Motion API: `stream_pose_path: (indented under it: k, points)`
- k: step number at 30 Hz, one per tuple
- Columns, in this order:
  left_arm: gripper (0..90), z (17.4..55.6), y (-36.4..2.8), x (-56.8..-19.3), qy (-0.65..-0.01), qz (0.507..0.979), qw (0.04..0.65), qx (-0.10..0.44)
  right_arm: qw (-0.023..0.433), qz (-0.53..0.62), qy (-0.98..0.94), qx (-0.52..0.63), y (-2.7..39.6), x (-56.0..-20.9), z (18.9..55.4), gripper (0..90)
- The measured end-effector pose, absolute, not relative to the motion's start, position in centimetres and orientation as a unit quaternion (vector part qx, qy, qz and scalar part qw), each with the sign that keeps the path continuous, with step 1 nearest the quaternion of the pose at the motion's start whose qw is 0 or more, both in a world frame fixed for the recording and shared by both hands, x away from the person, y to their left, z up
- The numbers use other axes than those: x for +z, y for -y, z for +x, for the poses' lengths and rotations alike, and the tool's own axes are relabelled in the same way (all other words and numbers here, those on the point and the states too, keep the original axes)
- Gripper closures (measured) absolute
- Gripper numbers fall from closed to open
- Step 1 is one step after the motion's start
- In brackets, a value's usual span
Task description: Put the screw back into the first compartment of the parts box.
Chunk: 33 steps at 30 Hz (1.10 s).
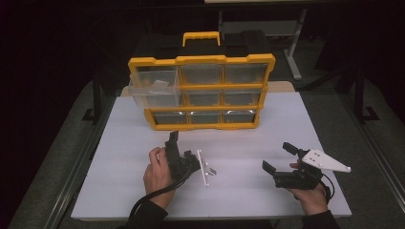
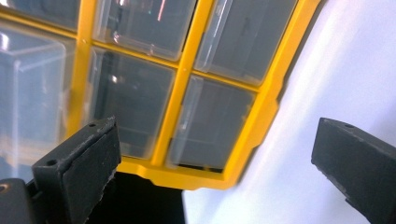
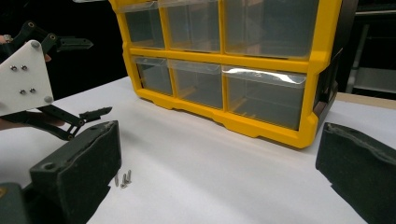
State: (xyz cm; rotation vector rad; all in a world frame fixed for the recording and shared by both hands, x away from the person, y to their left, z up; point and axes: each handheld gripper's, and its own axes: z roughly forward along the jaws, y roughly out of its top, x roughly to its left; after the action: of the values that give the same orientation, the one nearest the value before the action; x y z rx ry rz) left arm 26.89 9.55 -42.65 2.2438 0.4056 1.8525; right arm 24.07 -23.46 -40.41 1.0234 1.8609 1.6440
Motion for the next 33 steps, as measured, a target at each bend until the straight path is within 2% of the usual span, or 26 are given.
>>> stream_pose_path:
  k: [5, 15, 20, 25, 33]
  points:
    - [1.1, 26.9, -9.4, -42.5, -0.173, 0.765, 0.126, 0.607, 0.226, 0.371, -0.676, 0.595, 23.4, -40.4, 24.1, 0.0]
    - [1.3, 27.2, -9.7, -41.7, -0.258, 0.743, 0.179, 0.591, 0.224, 0.371, -0.676, 0.597, 23.4, -40.5, 24.2, 0.0]
    - [1.3, 27.1, -10.0, -41.6, -0.297, 0.740, 0.206, 0.567, 0.224, 0.369, -0.677, 0.596, 23.3, -40.5, 24.2, 0.0]
    - [1.3, 27.4, -10.9, -41.4, -0.362, 0.722, 0.262, 0.529, 0.223, 0.369, -0.677, 0.596, 23.3, -40.5, 24.2, 0.0]
    - [1.2, 27.5, -11.9, -41.1, -0.419, 0.701, 0.326, 0.477, 0.223, 0.369, -0.678, 0.596, 23.3, -40.5, 24.2, 0.0]
